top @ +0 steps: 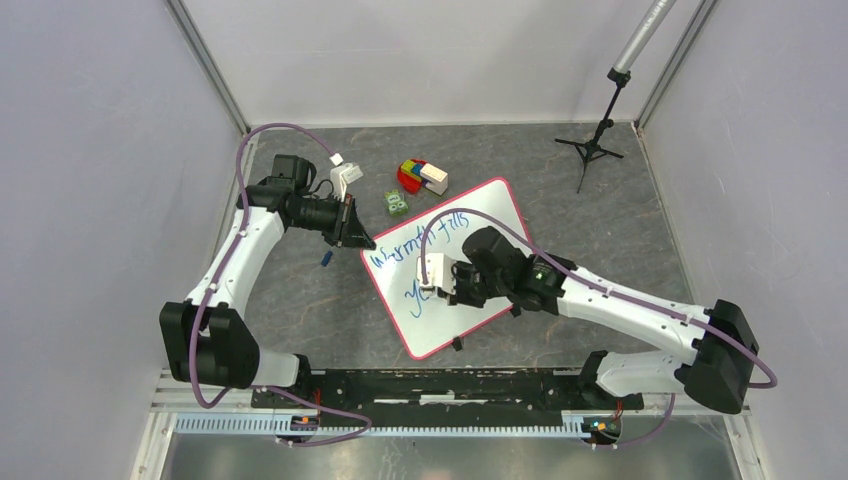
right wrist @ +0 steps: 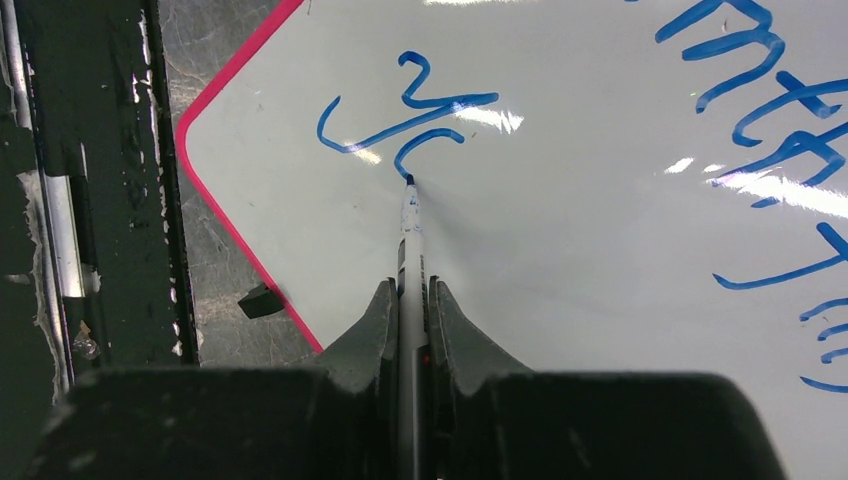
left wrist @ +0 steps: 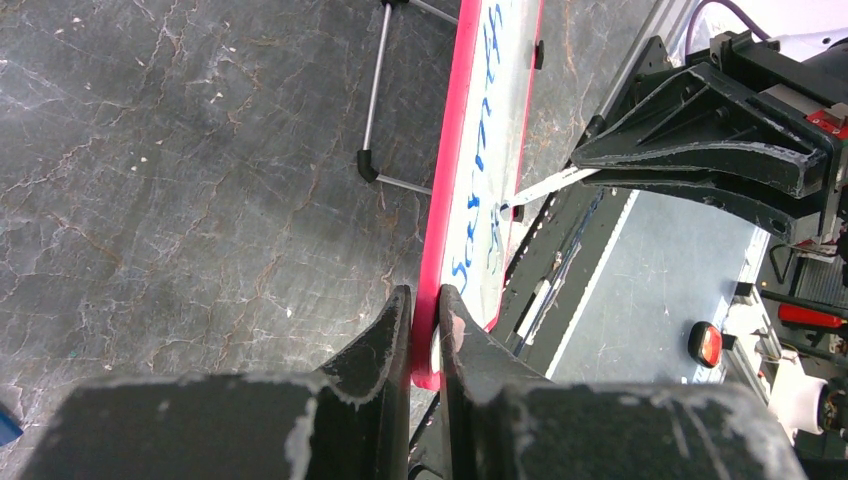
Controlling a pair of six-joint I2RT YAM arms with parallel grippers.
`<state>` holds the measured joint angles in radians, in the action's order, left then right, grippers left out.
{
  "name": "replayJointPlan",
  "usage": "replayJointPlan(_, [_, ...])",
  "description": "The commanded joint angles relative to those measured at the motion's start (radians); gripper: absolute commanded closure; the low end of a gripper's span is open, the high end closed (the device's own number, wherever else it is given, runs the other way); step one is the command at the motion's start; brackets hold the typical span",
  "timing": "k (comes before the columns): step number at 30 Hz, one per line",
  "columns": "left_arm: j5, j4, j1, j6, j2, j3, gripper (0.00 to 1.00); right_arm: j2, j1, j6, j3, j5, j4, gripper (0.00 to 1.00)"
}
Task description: Write a sentence on the whiteboard
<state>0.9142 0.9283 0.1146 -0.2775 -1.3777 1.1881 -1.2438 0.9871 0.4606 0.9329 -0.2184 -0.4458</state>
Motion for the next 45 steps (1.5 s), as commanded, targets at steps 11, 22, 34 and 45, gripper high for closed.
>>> replayJointPlan(11, [-0.050,-0.018,0.009,0.004,0.016,-0.012,0.98,-0.042,-0.024,0.010,0.096,0.081,0.013,1.00])
replayJointPlan(22, [-0.054,-0.019,0.008,0.003,0.021,-0.013,0.98,-0.068,-0.019,-0.002,0.129,0.046,0.015,1.00])
replayJointPlan(34, [-0.053,-0.019,0.008,0.003,0.017,-0.009,0.98,-0.017,-0.014,-0.005,0.103,0.013,0.004,1.00])
replayJointPlan(45, [-0.053,-0.018,0.008,0.005,0.014,-0.007,0.98,-0.034,-0.023,0.016,0.070,0.048,0.011,1.00])
